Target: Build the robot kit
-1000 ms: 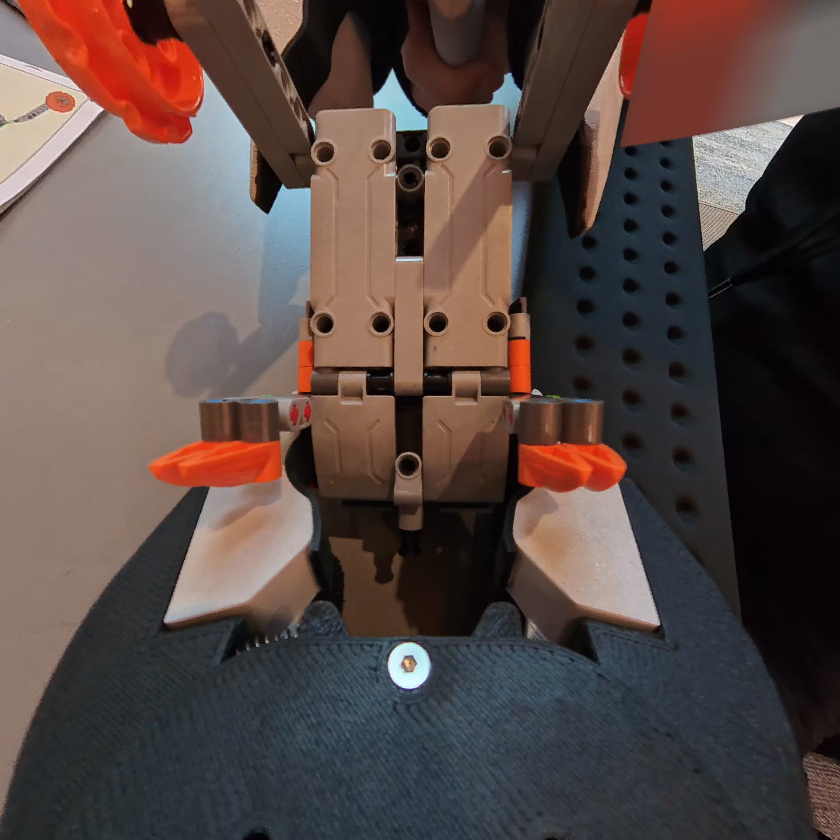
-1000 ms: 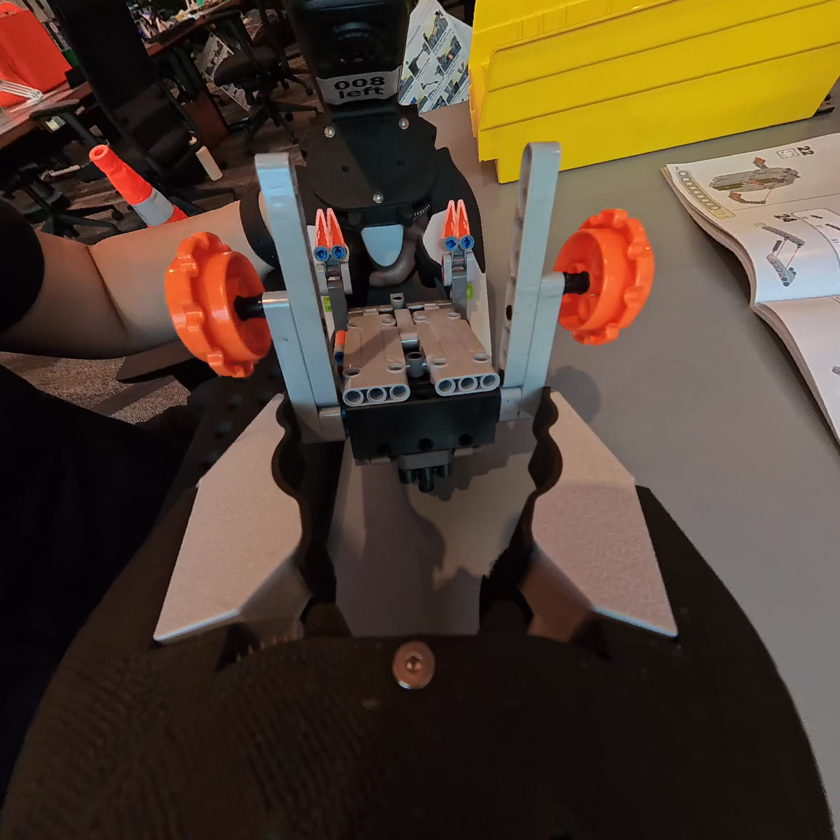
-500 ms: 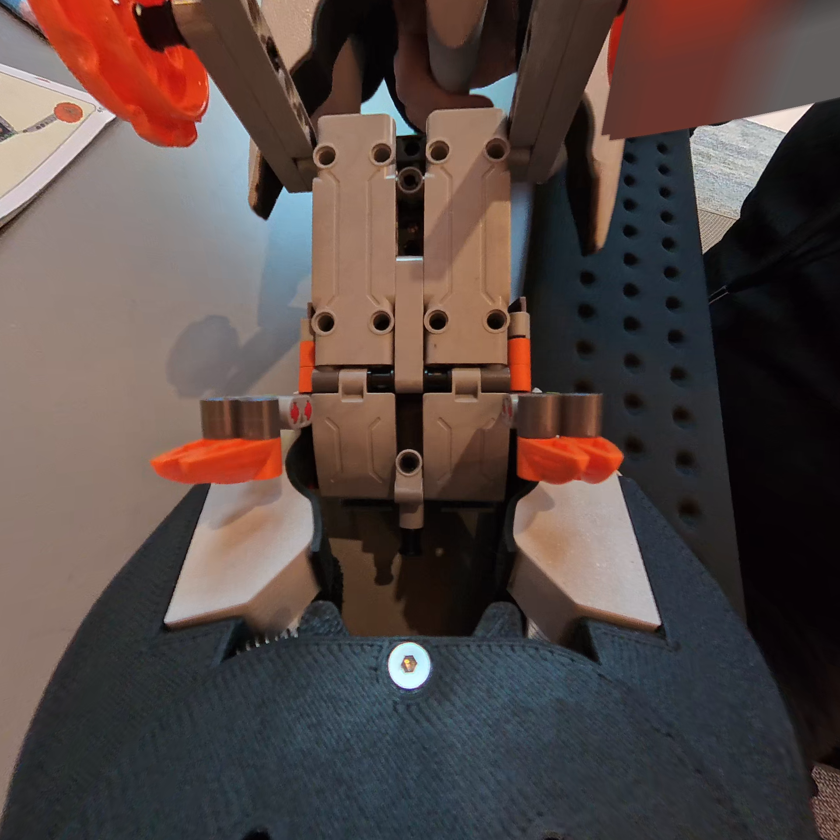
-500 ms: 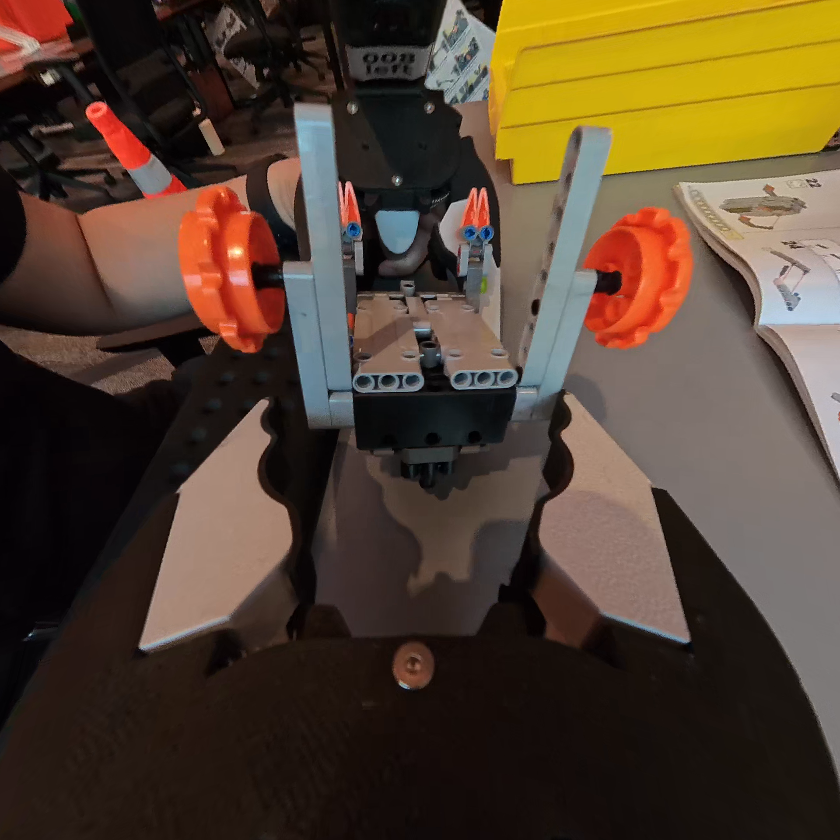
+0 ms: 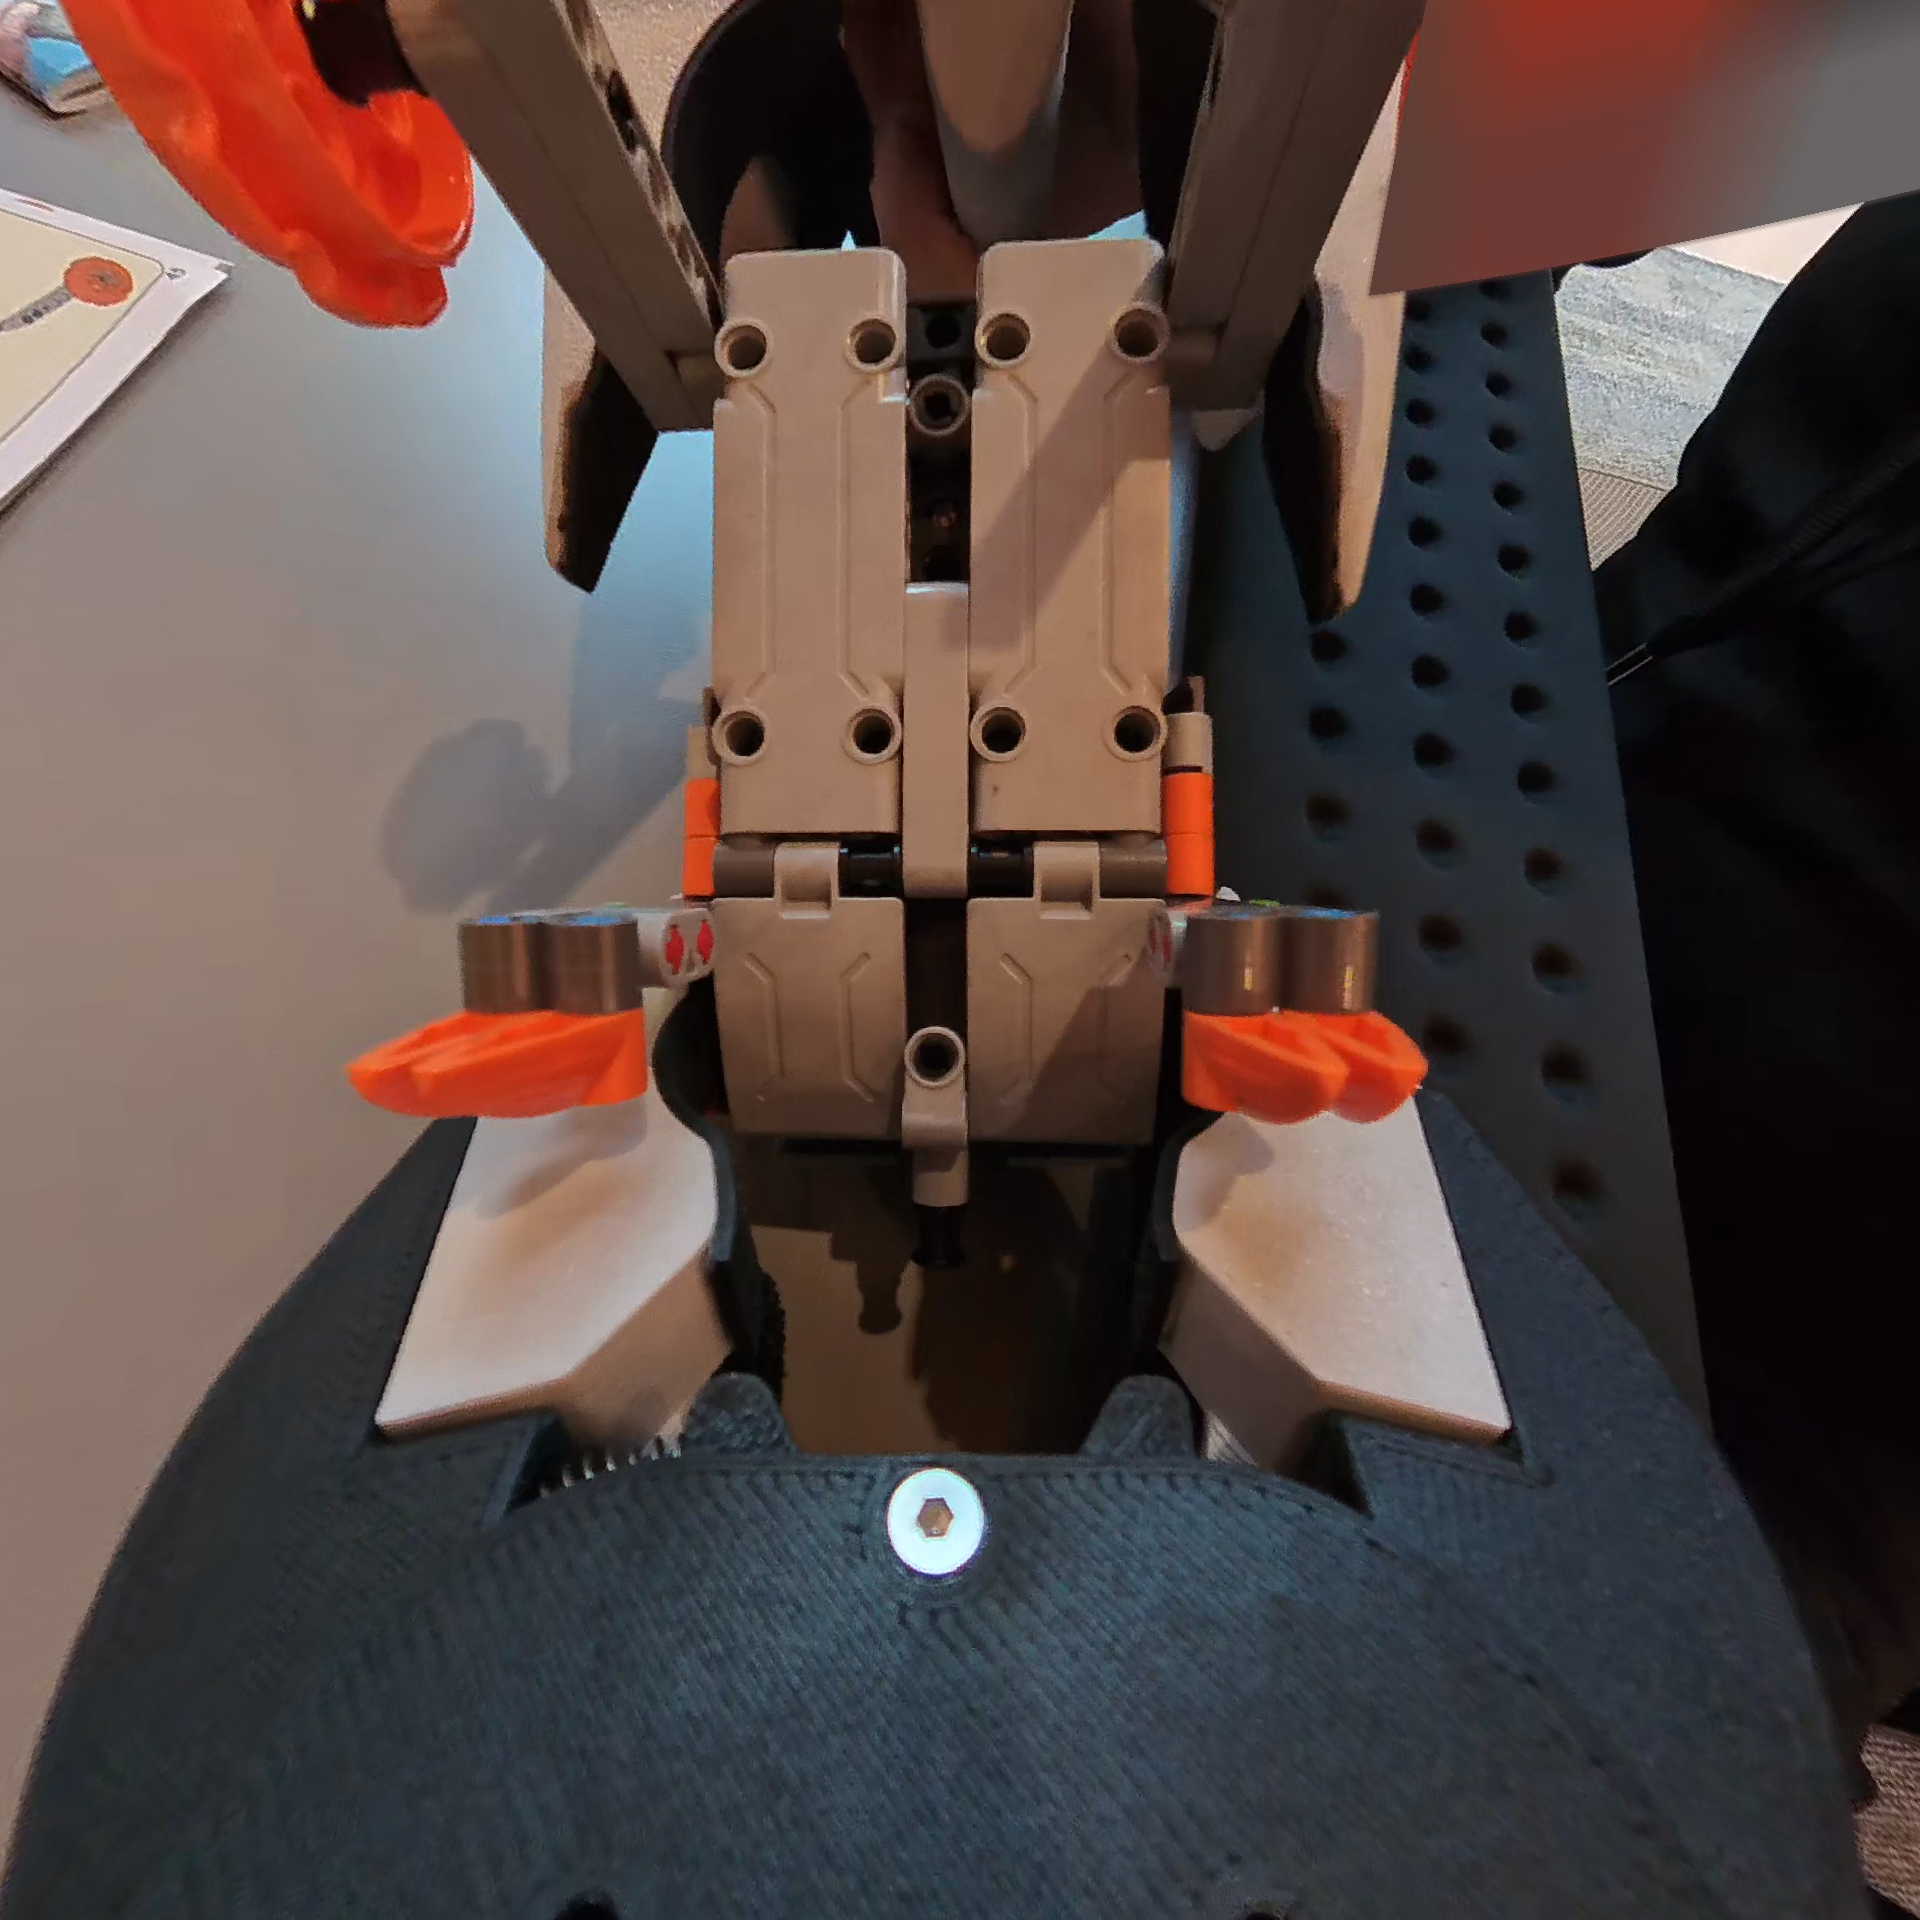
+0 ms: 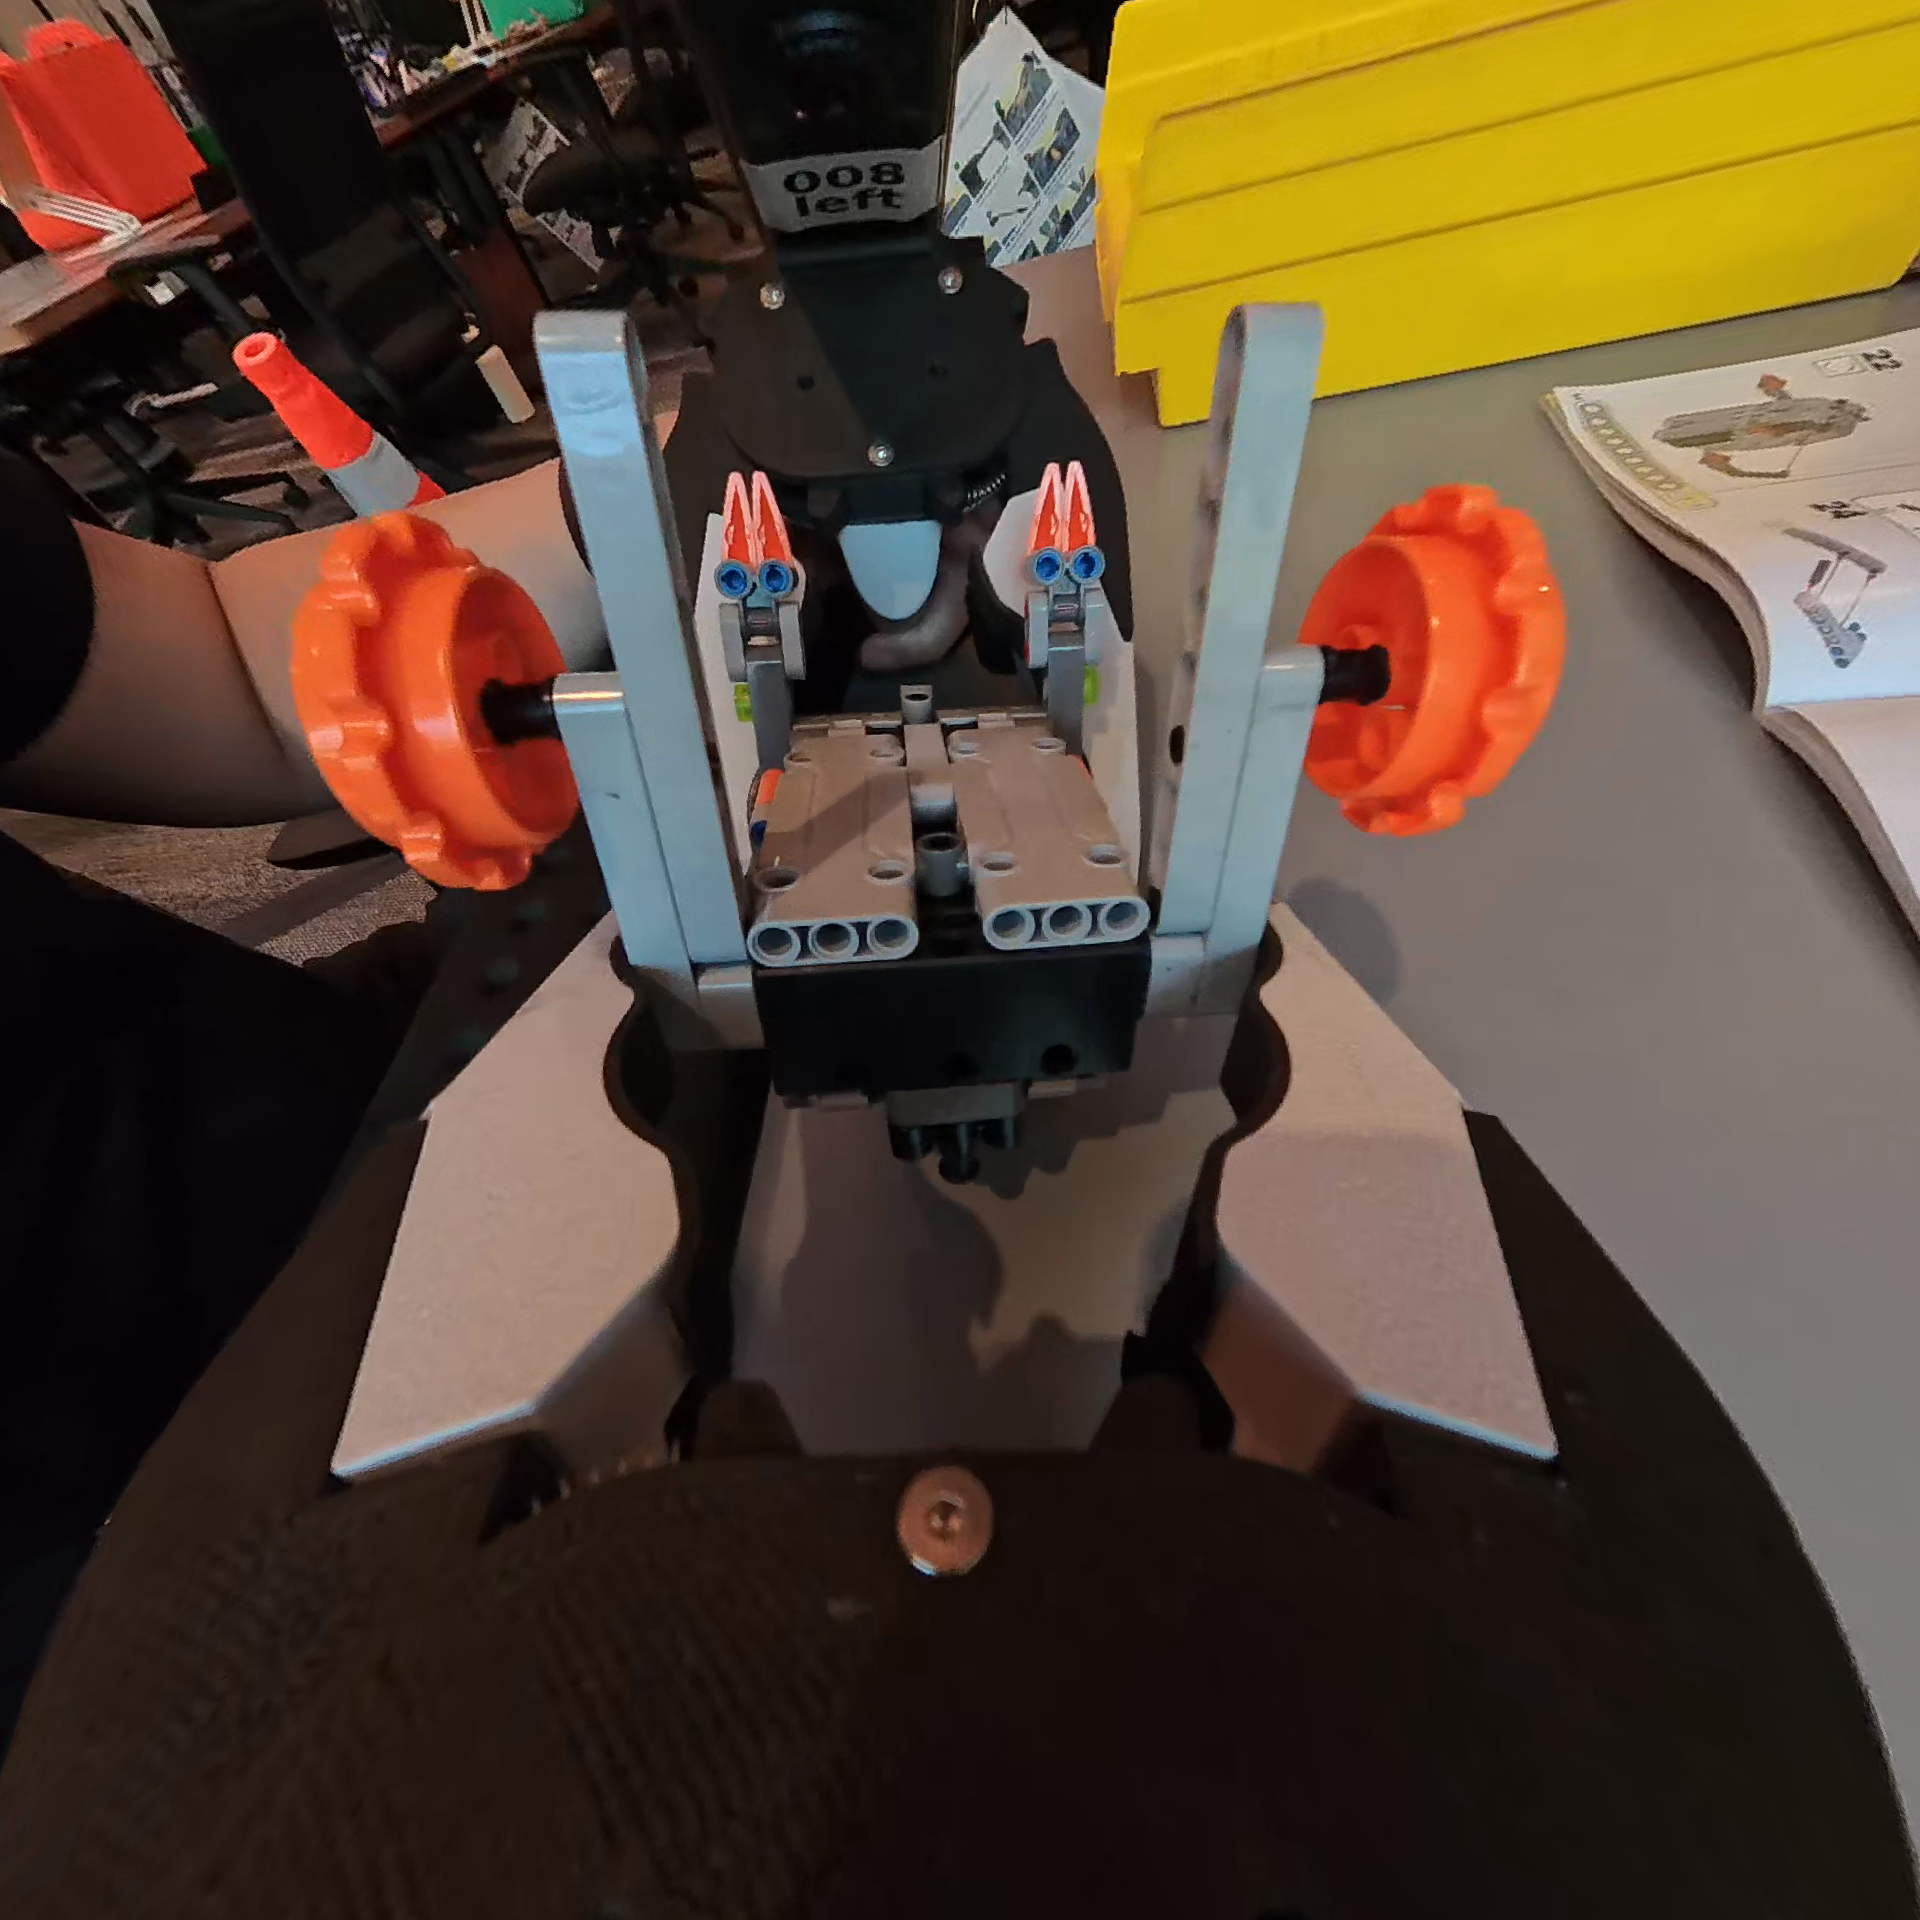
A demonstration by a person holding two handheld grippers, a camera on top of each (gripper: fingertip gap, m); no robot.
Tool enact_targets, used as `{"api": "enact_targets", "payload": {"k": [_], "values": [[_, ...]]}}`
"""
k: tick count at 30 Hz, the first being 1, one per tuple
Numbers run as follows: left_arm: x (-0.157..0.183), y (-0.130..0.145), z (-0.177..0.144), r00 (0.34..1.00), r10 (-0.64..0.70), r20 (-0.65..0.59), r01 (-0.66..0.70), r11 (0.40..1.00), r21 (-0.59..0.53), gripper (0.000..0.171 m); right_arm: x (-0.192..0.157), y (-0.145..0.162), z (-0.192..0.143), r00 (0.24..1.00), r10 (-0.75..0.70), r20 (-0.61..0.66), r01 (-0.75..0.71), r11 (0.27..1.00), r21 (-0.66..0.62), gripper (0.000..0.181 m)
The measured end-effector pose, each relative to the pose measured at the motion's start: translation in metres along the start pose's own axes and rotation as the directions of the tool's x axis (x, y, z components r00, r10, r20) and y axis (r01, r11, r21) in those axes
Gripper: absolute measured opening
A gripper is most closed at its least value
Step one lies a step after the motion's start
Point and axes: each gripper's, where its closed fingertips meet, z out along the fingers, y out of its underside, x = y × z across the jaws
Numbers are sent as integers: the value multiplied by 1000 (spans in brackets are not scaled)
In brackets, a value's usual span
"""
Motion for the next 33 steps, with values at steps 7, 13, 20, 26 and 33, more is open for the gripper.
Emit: {"api": "enact_targets", "payload": {"k": [7,13,20,26,33], "values": [[0,0,0,1000,-3,-6,3,1000,-1,90,-1,2,0,1000,-3,-5,2,999,-42,109],[0,0,0,1000,-2,-4,2,1000,-1,90,-1,3,1,1000,-5,-1,5,999,-48,109],[2,-2,1,1000,24,4,-24,1000,5,90,-10,0,-13,988,1,156,-4,1000,17,109],[3,-2,-1,999,54,0,-54,998,14,90,-11,0,-24,985,-95,145,93,995,22,101],[3,2,-4,995,34,-92,-34,999,1,89,-9,-2,-29,980,-37,195,29,999,45,82]]}}
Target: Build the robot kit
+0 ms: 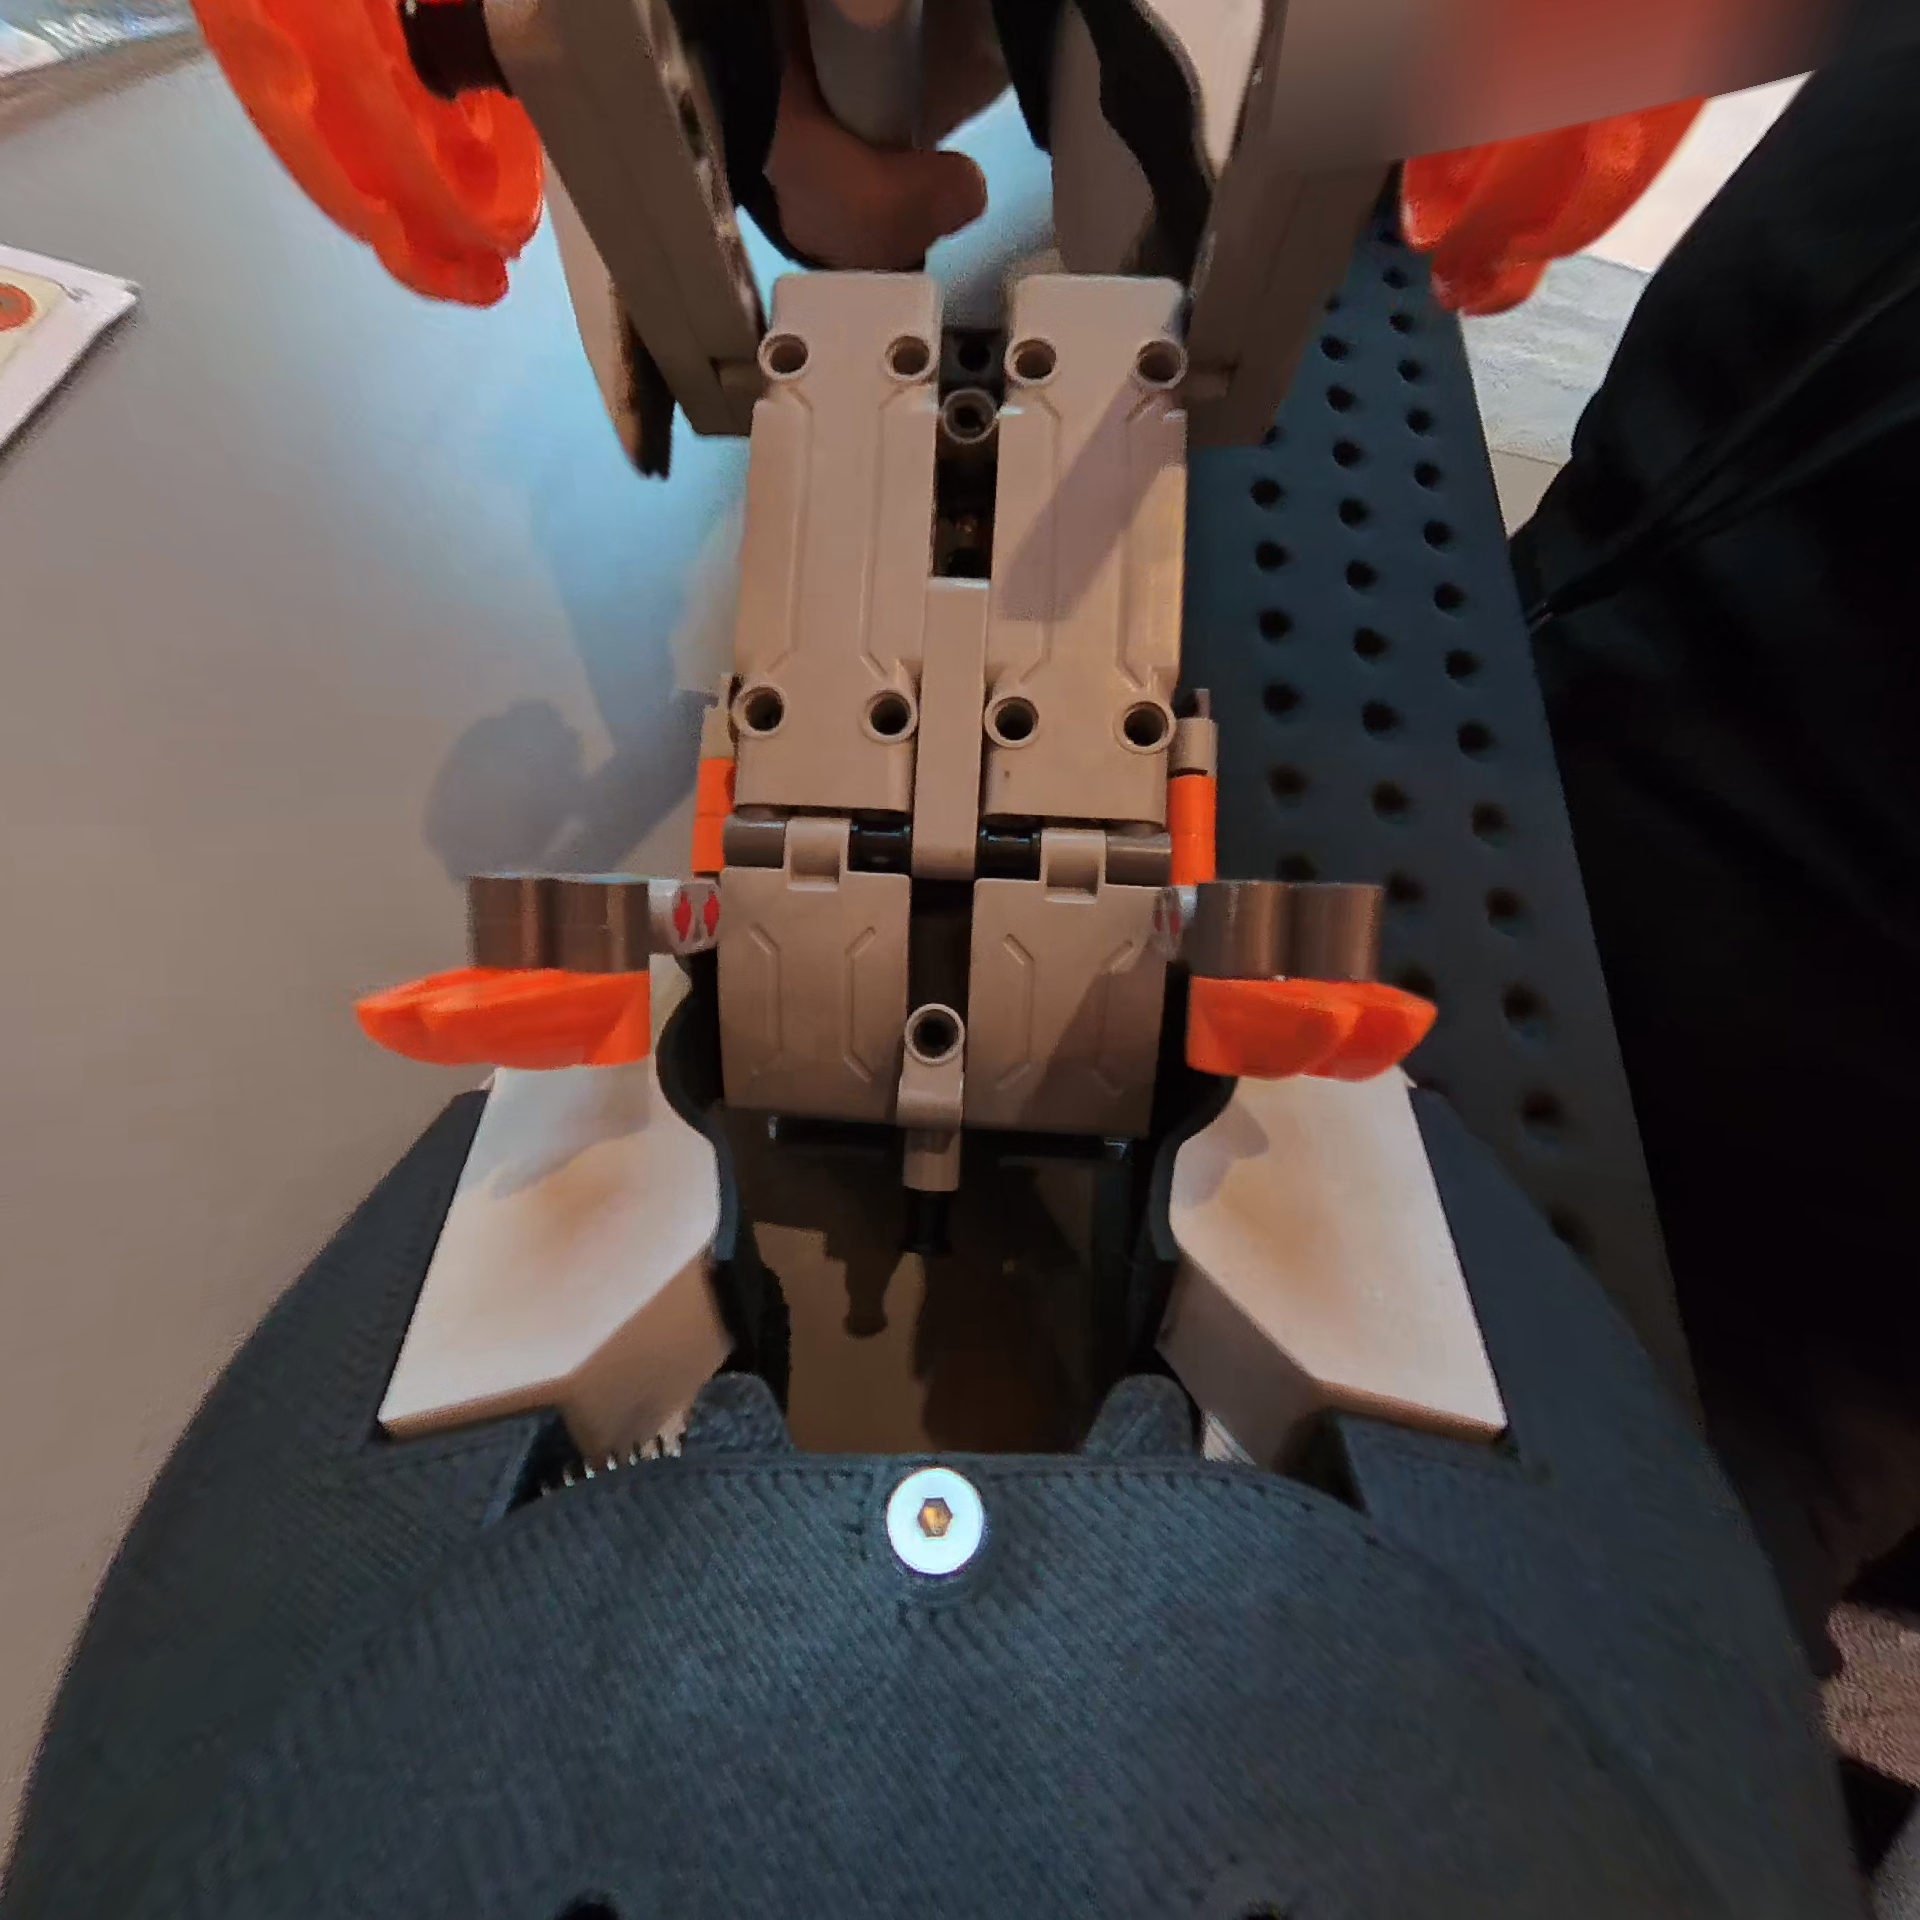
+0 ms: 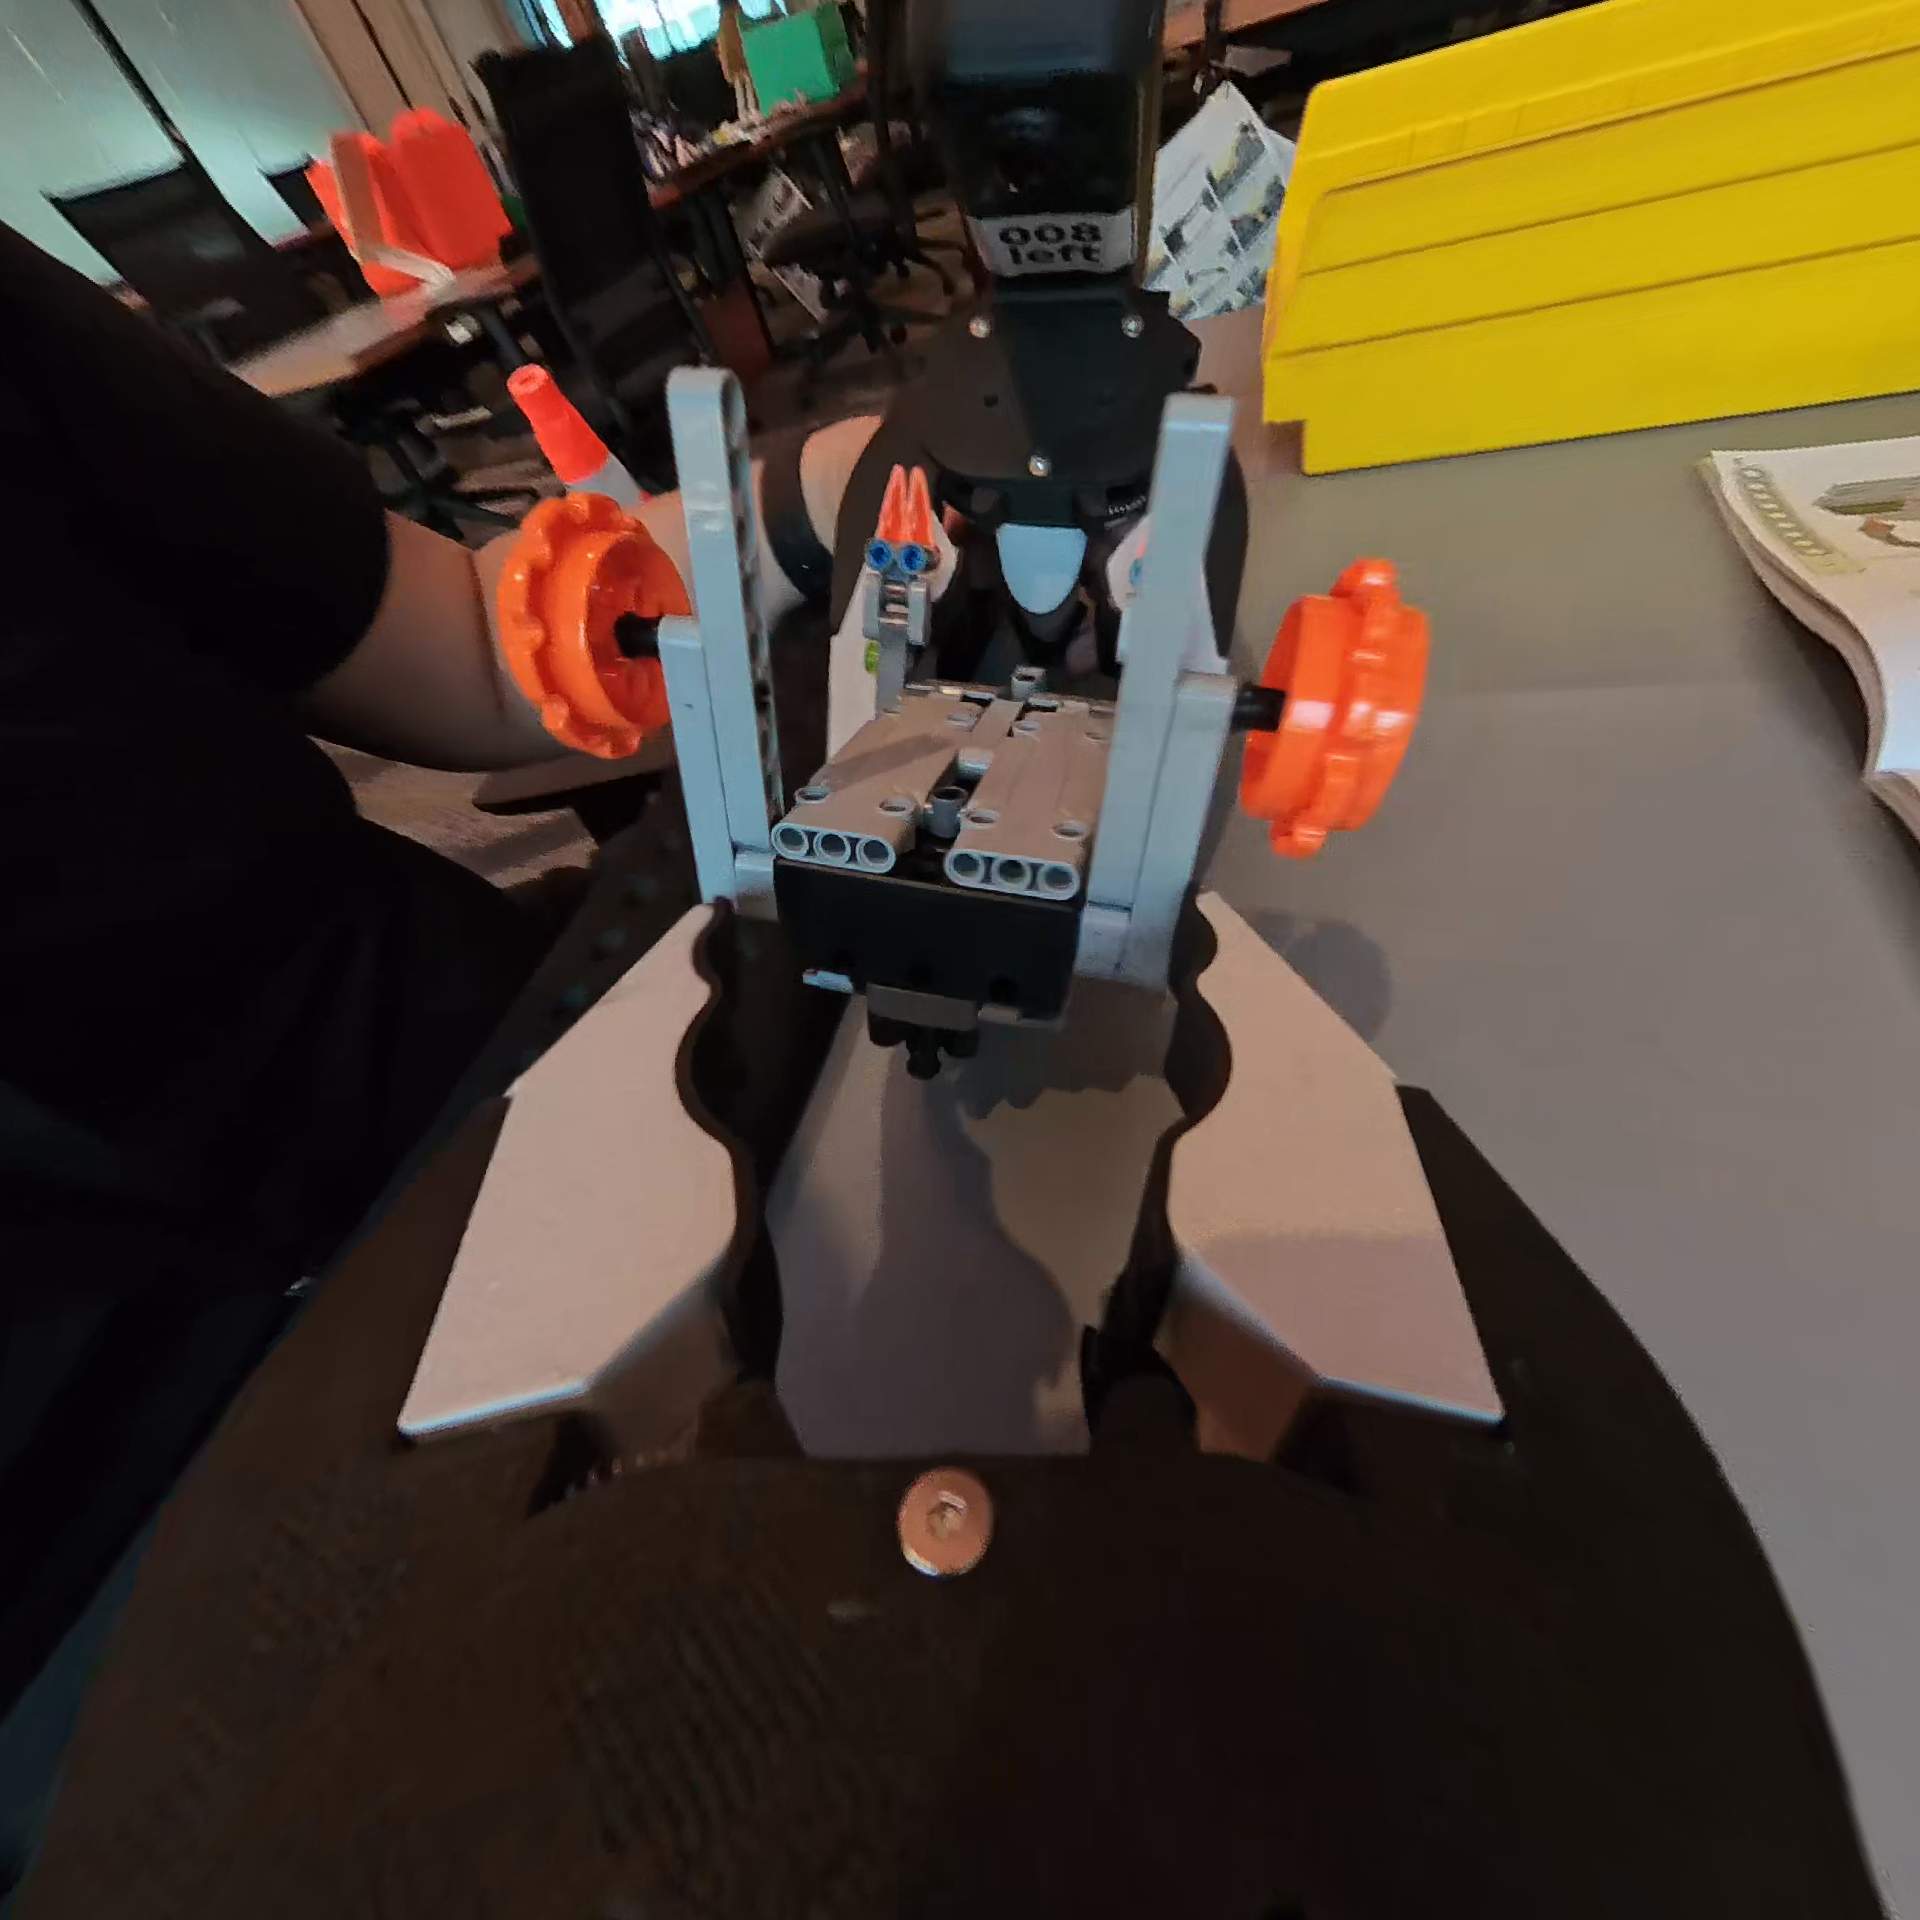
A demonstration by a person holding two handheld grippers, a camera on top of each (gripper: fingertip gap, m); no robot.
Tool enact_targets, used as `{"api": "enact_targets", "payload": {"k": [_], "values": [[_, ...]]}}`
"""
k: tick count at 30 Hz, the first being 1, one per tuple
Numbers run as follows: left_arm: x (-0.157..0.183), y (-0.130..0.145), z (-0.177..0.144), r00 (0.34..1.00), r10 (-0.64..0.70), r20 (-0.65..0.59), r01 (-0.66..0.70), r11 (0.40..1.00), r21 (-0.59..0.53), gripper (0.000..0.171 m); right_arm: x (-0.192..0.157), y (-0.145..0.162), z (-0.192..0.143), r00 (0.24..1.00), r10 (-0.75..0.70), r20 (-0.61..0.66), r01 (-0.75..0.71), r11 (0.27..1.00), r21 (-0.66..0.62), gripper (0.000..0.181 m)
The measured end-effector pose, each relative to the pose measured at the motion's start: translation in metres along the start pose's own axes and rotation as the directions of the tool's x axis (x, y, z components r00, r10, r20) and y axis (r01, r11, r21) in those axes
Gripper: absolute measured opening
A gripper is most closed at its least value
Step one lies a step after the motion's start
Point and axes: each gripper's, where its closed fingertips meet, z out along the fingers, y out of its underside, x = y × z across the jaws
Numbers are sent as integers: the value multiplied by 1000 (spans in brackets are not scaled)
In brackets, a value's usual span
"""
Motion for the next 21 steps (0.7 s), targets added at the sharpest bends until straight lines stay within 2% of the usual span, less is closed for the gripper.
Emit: {"api": "enact_targets", "payload": {"k": [2,7,9,10,13,16,19,21], "values": [[0,4,-1,999,34,-9,-35,999,-19,89,-2,-2,-2,999,21,39,-22,1000,21,77],[-1,5,-1,998,55,-14,-55,998,-29,89,5,1,-7,999,18,28,-18,1000,13,56],[0,5,-1,997,81,-7,-81,996,-28,89,3,2,-8,1000,11,26,-11,1000,2,55],[0,5,-1,996,90,-3,-90,996,-27,89,0,2,-8,1000,8,30,-8,1000,-5,59],[-1,4,-2,995,96,8,-96,995,-24,89,-12,2,-5,998,28,47,-28,1000,-12,91],[-6,6,-1,996,83,34,-81,996,-35,89,-13,-1,5,998,49,-51,-49,999,8,117],[-9,7,-1,993,97,65,-95,994,-46,89,-5,-9,13,979,94,-183,-86,995,52,114],[-9,7,-1,991,109,75,-105,993,-47,89,0,-6,16,966,143,-214,-132,989,66,108]]}}
